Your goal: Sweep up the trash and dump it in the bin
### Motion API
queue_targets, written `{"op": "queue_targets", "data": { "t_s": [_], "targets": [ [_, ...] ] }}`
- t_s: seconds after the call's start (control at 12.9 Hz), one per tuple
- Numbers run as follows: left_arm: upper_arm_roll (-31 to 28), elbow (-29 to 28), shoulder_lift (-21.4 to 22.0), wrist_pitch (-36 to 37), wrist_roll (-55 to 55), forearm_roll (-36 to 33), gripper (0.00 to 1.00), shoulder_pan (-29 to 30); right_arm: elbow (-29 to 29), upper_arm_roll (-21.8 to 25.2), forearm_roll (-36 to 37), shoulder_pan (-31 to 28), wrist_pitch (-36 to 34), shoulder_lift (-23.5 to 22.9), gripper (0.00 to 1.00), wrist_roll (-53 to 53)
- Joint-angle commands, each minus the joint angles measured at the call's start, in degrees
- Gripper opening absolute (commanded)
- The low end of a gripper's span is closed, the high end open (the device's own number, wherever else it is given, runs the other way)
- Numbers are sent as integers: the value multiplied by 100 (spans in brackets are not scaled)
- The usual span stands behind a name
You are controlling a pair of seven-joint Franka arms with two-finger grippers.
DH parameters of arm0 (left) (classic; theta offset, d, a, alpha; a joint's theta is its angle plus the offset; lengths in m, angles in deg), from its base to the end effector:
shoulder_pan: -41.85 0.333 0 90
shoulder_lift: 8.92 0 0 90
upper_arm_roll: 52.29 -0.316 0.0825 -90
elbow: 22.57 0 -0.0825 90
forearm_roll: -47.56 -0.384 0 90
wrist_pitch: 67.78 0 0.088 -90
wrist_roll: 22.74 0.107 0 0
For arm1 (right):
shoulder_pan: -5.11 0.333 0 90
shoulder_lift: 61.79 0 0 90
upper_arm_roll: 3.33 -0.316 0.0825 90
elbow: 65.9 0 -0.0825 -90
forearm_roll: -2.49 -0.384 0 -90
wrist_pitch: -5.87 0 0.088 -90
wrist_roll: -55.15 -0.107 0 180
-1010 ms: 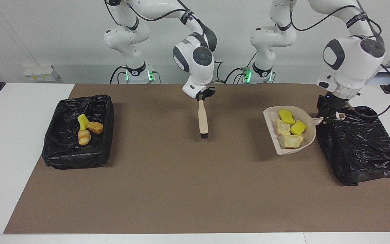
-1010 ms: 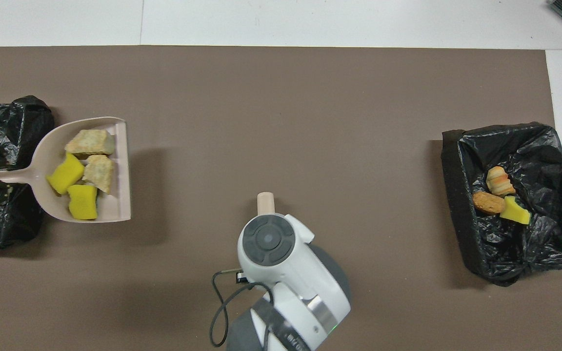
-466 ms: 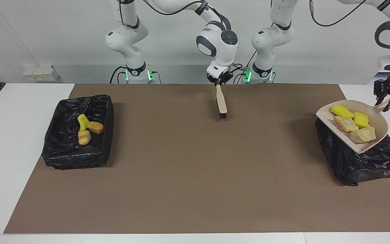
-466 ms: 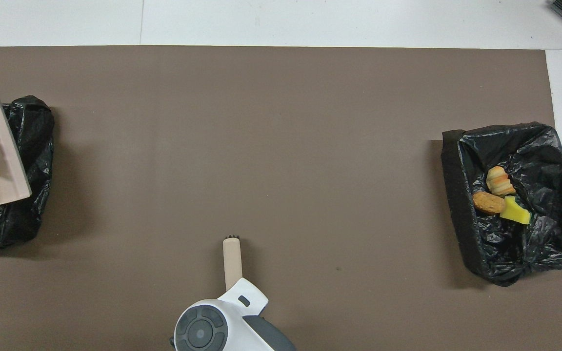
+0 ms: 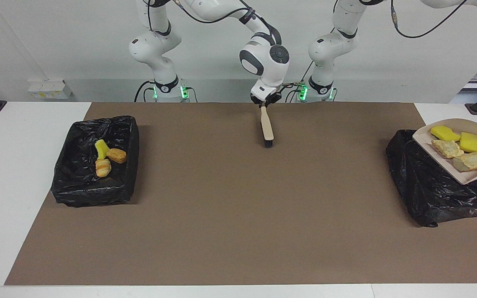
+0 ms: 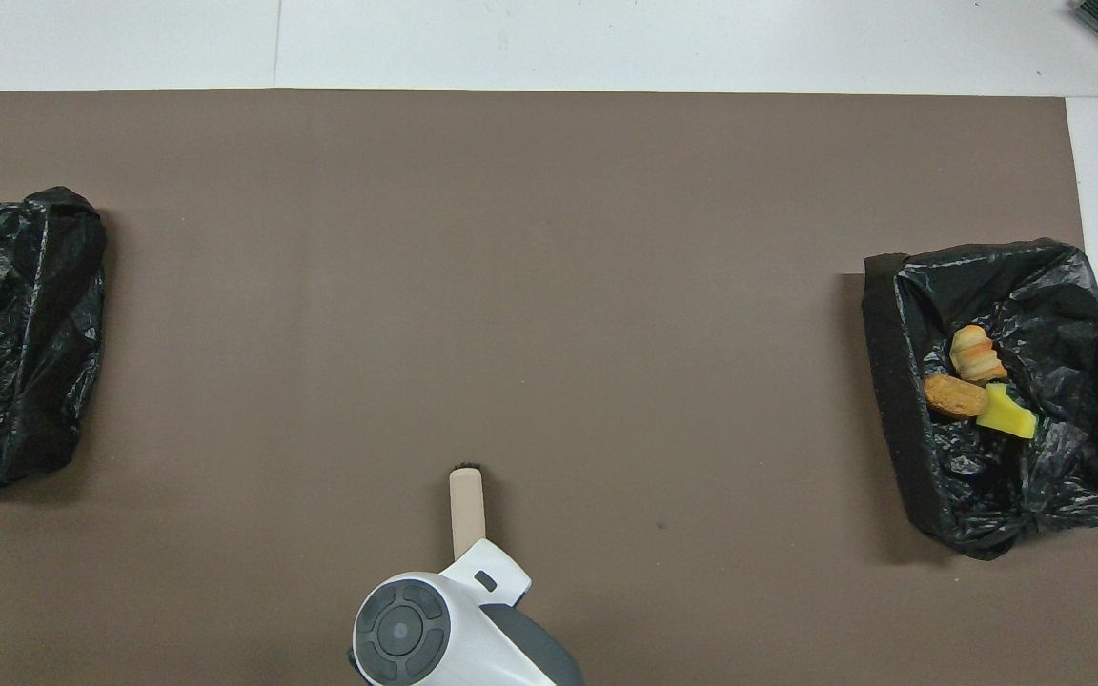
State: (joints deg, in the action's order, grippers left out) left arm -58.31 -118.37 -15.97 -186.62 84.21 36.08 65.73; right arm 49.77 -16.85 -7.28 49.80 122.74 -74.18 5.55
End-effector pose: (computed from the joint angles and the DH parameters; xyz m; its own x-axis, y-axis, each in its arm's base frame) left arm 0.5406 0.3188 0.5544 0.1719 -0.9459 -0.2751 -0.9736 -0.1206 -0.1937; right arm 0.2936 0.4859 0.3345 0.9622 0.0515 -0.2675 0.0621 -0.9976 0.0312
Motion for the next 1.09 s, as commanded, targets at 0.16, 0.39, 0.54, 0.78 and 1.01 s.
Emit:
{"op": "queue_targets", "data": {
  "t_s": [0.16, 0.39, 0.54, 0.78, 1.01],
  "targets": [
    [75, 89, -165, -517, -262, -1345, 0, -49, -659, 7, 141, -496, -499, -71, 100, -32],
    [84, -131, -94, -544, -421, -2136, 0, -172, -1019, -19, 291, -1364, -787, -10, 100, 729],
    [84, -210, -33, -544, -648, -2847, 0, -330, -1274, -10, 291, -1901, -1200, 17, 100, 1432],
    [75, -491, 134, -544, -1027, -3631, 0, -567, -1757, -10, 308, -2770, -1929, 131, 100, 2460],
    [75, -562, 204, -535, -1483, -4491, 0, -839, -2363, -1, 614, -3308, -2659, 132, 100, 3174]
  ]
}}
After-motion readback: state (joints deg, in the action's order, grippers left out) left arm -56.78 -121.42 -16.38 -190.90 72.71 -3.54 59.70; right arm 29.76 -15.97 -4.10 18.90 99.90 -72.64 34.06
